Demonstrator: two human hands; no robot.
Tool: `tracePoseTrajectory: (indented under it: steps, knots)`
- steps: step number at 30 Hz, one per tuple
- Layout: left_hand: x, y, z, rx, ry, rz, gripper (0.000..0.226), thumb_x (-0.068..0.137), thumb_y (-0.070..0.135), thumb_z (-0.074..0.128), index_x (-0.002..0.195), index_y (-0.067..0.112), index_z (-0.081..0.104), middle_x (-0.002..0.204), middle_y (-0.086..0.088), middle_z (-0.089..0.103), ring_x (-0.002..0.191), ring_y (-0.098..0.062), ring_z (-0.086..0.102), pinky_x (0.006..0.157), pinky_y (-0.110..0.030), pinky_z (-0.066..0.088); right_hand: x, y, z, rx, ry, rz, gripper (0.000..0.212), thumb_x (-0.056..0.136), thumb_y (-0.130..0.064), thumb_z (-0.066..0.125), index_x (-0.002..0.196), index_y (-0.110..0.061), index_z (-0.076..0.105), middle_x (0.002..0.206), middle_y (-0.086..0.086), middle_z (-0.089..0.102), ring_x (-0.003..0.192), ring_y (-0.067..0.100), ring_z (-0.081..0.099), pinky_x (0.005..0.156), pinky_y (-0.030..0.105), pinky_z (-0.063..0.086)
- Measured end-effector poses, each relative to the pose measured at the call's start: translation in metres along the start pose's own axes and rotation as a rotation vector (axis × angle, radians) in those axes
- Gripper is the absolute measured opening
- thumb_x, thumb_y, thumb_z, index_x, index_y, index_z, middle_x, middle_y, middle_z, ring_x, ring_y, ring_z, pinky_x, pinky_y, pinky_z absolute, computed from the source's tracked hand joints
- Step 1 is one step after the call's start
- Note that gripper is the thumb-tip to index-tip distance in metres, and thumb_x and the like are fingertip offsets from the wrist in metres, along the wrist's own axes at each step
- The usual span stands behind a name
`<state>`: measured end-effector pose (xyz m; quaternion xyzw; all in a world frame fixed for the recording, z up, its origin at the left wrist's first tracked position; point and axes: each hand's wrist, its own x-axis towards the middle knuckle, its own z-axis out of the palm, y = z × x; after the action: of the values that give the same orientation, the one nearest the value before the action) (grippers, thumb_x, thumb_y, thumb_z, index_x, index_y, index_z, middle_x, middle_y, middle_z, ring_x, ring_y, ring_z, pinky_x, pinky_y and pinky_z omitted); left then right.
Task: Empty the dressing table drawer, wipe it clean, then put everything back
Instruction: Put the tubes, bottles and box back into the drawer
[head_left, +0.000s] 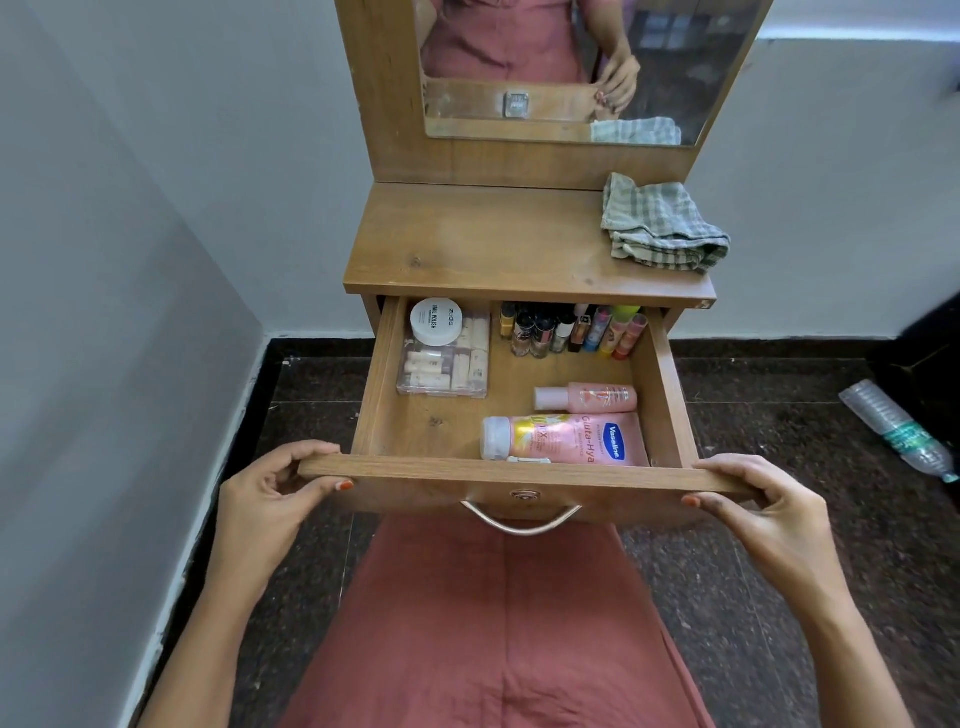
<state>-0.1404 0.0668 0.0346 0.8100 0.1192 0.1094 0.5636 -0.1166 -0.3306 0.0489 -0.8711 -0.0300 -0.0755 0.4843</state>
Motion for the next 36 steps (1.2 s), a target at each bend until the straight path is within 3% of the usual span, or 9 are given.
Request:
tracePoseTrajectory:
  steps: [3, 7, 14, 17, 19, 26, 31, 33, 36]
  knots:
    - [0.005, 0.002, 0.006, -0.032, 0.020, -0.006, 0.042, 0.066, -0.007, 0.071, 0.087, 0.029, 0.067, 0.080, 0.024, 0.070, 0.077, 0.007, 0.064, 0.073, -0.002, 0.047, 0.007, 0.002, 0.004, -0.010, 0.031, 0.004, 0.045, 0.062, 0.002, 0.078, 0.078, -0.038, 0.068, 0.093, -0.015, 0.064, 0.085, -0.005, 0.059, 0.078, 0.003, 0.042]
    - [0.016, 0.004, 0.013, -0.037, 0.040, -0.015, 0.044, 0.070, -0.005, 0.068, 0.093, 0.032, 0.065, 0.080, 0.017, 0.071, 0.079, 0.010, 0.063, 0.074, -0.002, 0.047, 0.018, 0.005, 0.010, -0.049, 0.092, 0.021, 0.032, 0.063, 0.001, 0.078, 0.090, -0.015, 0.069, 0.090, -0.007, 0.065, 0.088, -0.010, 0.057, 0.081, 0.002, 0.042]
    - [0.034, 0.009, 0.029, -0.074, 0.150, -0.019, 0.047, 0.074, -0.001, 0.068, 0.115, 0.020, 0.059, 0.116, -0.003, 0.064, 0.105, -0.004, 0.061, 0.094, -0.010, 0.044, 0.038, 0.003, 0.026, -0.070, 0.311, 0.067, 0.047, 0.065, -0.001, 0.078, 0.110, -0.001, 0.064, 0.109, 0.001, 0.060, 0.095, -0.022, 0.051, 0.079, -0.008, 0.034]
    - [0.044, 0.012, 0.037, -0.070, 0.206, -0.020, 0.048, 0.074, 0.000, 0.068, 0.119, 0.013, 0.058, 0.113, -0.002, 0.062, 0.094, 0.012, 0.060, 0.089, -0.005, 0.044, 0.048, 0.001, 0.032, -0.088, 0.365, 0.090, 0.055, 0.066, -0.002, 0.078, 0.117, 0.002, 0.059, 0.120, 0.012, 0.060, 0.109, 0.003, 0.052, 0.087, -0.010, 0.030]
    - [0.050, 0.014, 0.042, -0.078, 0.239, -0.029, 0.050, 0.074, 0.001, 0.068, 0.122, 0.009, 0.056, 0.116, -0.003, 0.060, 0.096, 0.011, 0.059, 0.089, -0.004, 0.043, 0.056, 0.000, 0.035, -0.091, 0.381, 0.102, 0.059, 0.066, -0.004, 0.078, 0.121, 0.003, 0.056, 0.126, 0.016, 0.058, 0.115, 0.010, 0.048, 0.091, -0.011, 0.026]
    - [0.073, 0.025, 0.062, -0.108, 0.371, -0.076, 0.053, 0.075, 0.003, 0.069, 0.125, 0.002, 0.051, 0.124, -0.017, 0.058, 0.112, -0.015, 0.058, 0.099, -0.029, 0.045, 0.086, 0.001, 0.047, -0.073, 0.460, 0.145, 0.065, 0.069, -0.009, 0.078, 0.126, 0.007, 0.050, 0.132, 0.022, 0.052, 0.116, 0.010, 0.046, 0.081, -0.016, 0.022]
    - [0.095, 0.029, 0.069, -0.126, 0.394, -0.105, 0.050, 0.076, 0.006, 0.069, 0.123, 0.002, 0.054, 0.121, -0.017, 0.060, 0.108, -0.012, 0.058, 0.093, -0.017, 0.044, 0.107, 0.004, 0.055, -0.025, 0.529, 0.209, 0.069, 0.072, -0.015, 0.077, 0.130, 0.004, 0.046, 0.132, 0.018, 0.053, 0.116, 0.020, 0.055, 0.084, -0.009, 0.027]
    - [0.103, 0.030, 0.070, -0.138, 0.397, -0.109, 0.048, 0.077, 0.006, 0.069, 0.122, 0.002, 0.055, 0.119, -0.016, 0.061, 0.105, -0.009, 0.057, 0.090, -0.012, 0.043, 0.114, 0.005, 0.057, -0.005, 0.541, 0.218, 0.070, 0.072, -0.017, 0.077, 0.131, 0.002, 0.046, 0.131, 0.017, 0.054, 0.115, 0.015, 0.055, 0.090, -0.001, 0.029]
    - [0.113, 0.033, 0.073, -0.165, 0.406, -0.106, 0.045, 0.076, 0.005, 0.069, 0.119, 0.005, 0.057, 0.116, -0.012, 0.064, 0.098, -0.007, 0.059, 0.094, -0.021, 0.046, 0.125, 0.005, 0.059, 0.027, 0.546, 0.226, 0.069, 0.072, -0.017, 0.077, 0.132, 0.000, 0.046, 0.131, 0.015, 0.055, 0.115, 0.011, 0.053, 0.093, 0.006, 0.035]
